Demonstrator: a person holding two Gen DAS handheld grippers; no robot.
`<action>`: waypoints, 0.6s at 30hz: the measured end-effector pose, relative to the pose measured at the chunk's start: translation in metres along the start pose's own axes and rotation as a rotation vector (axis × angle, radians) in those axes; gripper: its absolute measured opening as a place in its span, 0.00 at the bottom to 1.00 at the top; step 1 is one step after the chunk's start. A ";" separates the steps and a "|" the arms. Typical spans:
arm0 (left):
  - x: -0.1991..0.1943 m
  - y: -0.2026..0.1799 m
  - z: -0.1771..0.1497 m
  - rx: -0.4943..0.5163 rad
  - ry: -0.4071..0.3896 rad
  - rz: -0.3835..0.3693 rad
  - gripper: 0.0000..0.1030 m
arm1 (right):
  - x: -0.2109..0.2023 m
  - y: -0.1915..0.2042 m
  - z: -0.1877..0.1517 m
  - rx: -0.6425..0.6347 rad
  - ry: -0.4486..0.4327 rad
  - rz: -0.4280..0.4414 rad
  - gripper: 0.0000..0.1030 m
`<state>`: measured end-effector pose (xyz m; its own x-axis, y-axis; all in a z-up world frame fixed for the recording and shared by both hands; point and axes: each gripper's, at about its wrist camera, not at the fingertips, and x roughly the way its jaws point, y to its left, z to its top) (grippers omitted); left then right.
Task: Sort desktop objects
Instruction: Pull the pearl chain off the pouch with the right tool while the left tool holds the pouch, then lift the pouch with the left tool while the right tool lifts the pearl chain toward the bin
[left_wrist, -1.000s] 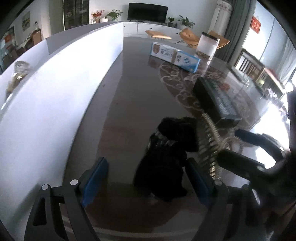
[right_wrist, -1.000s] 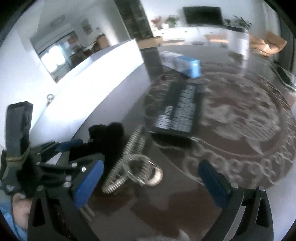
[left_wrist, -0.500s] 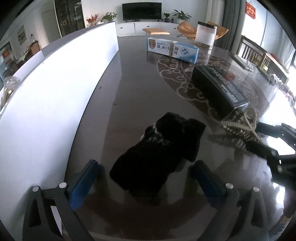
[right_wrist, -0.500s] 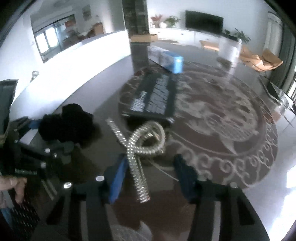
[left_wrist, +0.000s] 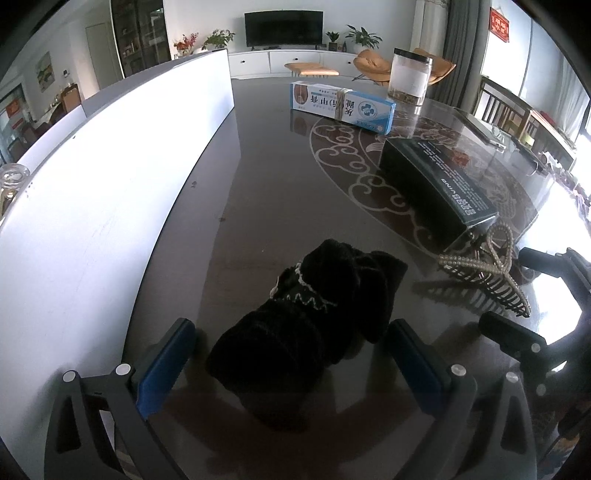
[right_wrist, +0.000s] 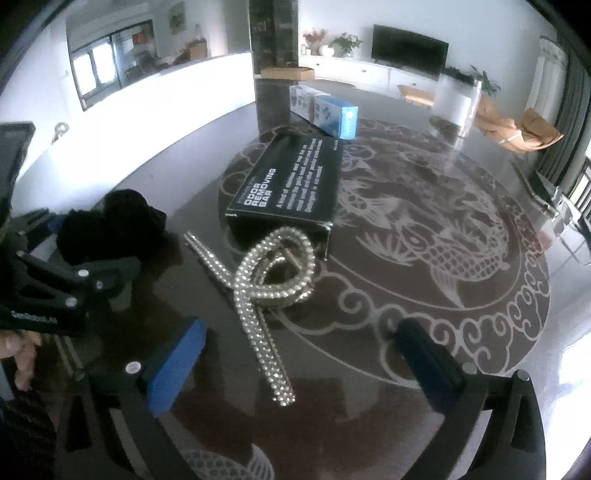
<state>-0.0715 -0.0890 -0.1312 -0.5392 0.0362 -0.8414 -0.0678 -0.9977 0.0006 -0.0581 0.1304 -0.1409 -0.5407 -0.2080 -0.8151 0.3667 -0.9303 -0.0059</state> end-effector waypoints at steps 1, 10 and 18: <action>0.000 0.000 0.000 0.000 0.000 0.000 1.00 | 0.000 0.000 0.000 0.000 0.000 0.000 1.00; -0.001 0.001 -0.001 0.000 -0.001 0.000 1.00 | 0.000 0.000 0.000 -0.001 0.001 -0.002 1.00; 0.000 -0.003 0.000 -0.001 0.001 0.002 1.00 | 0.001 0.001 0.002 0.001 0.001 -0.002 1.00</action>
<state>-0.0717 -0.0864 -0.1309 -0.5387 0.0340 -0.8418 -0.0661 -0.9978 0.0021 -0.0598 0.1282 -0.1406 -0.5406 -0.2057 -0.8157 0.3651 -0.9309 -0.0072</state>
